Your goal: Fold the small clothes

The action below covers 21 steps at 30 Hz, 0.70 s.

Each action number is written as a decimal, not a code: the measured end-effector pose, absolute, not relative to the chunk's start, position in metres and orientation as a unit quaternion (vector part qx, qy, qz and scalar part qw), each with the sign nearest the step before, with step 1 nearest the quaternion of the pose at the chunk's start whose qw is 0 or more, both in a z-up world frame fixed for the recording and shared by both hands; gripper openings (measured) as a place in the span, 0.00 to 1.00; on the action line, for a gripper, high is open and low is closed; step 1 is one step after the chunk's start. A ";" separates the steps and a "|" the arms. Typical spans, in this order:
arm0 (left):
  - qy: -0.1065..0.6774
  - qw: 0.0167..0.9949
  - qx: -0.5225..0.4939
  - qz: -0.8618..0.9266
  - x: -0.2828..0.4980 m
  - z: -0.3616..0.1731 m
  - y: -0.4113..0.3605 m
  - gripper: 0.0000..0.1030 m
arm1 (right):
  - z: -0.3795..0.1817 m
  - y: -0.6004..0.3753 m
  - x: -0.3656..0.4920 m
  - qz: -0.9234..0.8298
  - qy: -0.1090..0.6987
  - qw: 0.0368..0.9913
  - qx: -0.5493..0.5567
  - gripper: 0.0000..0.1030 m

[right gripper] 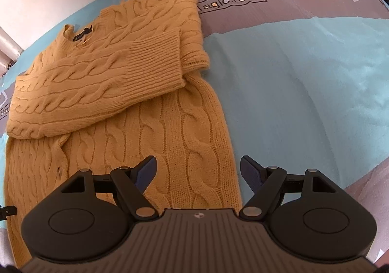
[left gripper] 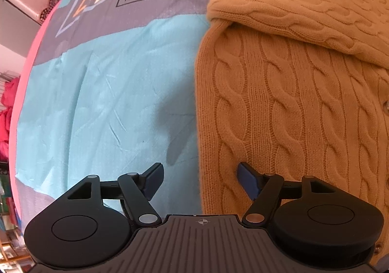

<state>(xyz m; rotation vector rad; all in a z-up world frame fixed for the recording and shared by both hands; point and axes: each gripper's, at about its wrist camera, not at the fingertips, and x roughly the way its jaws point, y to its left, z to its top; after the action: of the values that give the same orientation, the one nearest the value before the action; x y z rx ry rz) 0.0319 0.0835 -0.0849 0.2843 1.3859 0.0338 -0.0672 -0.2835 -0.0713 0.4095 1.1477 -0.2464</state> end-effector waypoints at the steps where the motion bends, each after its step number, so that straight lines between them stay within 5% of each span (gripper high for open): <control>1: 0.637 0.760 0.129 0.016 0.032 -0.085 0.084 1.00 | -0.071 -0.283 -0.067 -0.113 0.537 0.814 0.192 0.77; 21: 0.662 0.741 0.110 0.016 0.018 -0.083 0.106 1.00 | -0.084 -0.302 -0.088 -0.118 0.551 0.783 0.265 0.77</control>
<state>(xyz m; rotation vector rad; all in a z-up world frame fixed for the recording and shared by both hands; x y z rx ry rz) 0.0181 0.1060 -0.0833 0.2421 1.4514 0.0344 -0.0879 -0.3022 -0.0841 0.5726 1.1888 -0.2548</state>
